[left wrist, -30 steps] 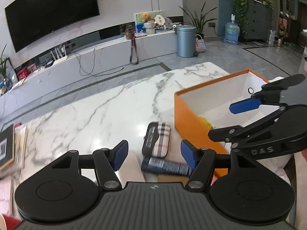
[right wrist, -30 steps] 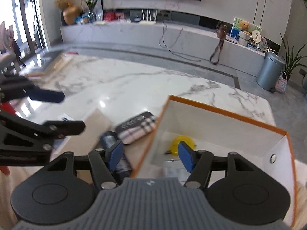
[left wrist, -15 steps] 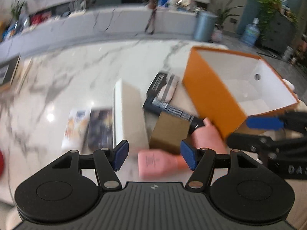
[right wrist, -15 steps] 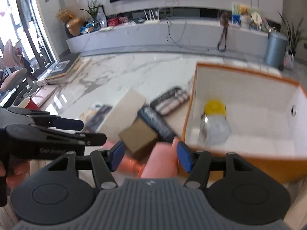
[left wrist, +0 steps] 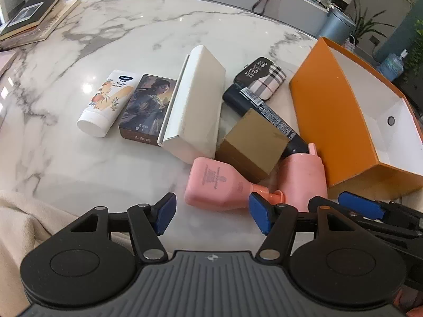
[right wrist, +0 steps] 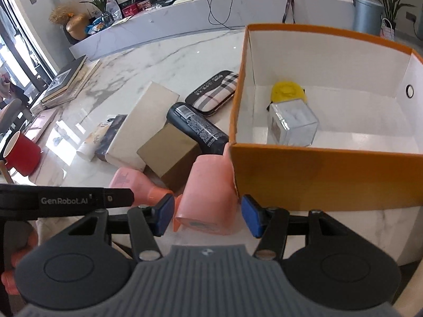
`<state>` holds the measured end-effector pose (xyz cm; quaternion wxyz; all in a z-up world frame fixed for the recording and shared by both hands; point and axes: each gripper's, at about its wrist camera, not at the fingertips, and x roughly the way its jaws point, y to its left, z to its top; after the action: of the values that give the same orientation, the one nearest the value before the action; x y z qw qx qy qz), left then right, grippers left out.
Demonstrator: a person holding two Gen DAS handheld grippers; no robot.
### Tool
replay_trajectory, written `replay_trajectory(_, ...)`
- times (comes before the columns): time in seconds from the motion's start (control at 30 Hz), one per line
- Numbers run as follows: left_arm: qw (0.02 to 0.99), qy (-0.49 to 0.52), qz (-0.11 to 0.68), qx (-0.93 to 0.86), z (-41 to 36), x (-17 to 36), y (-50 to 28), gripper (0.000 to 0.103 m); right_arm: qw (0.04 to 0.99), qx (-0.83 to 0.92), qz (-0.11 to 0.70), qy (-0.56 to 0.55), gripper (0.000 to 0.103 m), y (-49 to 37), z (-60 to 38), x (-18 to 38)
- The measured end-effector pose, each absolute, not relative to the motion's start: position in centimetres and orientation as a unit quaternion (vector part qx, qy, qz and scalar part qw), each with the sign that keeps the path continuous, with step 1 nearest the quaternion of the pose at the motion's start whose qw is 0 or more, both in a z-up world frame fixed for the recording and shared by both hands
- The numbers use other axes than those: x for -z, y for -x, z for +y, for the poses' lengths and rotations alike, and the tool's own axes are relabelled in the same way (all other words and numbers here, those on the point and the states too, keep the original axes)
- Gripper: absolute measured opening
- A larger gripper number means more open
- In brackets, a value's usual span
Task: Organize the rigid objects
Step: 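Grasp the tall pink bottle with the right tool while the left tool grasps the pink pump bottle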
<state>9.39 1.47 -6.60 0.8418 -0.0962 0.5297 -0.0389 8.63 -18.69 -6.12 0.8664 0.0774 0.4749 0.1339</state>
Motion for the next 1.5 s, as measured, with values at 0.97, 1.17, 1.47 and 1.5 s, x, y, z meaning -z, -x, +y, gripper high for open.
replay_trajectory(0.97, 0.833, 0.105, 0.543, 0.005, 1.4, 8.2, -11.0, 0.074, 0.829, -0.199, 0.518, -0.07, 0.058, -8.8, -16.1, 8.1)
replay_trajectory(1.17, 0.838, 0.057, 0.543, 0.006, 1.0, 8.6, -10.9, 0.061, 0.835, -0.181, 0.515, -0.066, 0.058, -9.1, -17.0, 8.1)
replay_trajectory(1.47, 0.845, -0.017, 0.535, 0.01, 0.9, 8.3, -10.2, 0.054, 0.841, -0.178, 0.508, -0.056, 0.059, -9.3, -16.9, 8.1)
replay_trajectory(1.5, 0.847, -0.011, 0.532, 0.01, 1.0, 8.2, -10.2, 0.054, 0.842, -0.178, 0.507, -0.056, 0.059, -9.3, -17.0, 8.1)
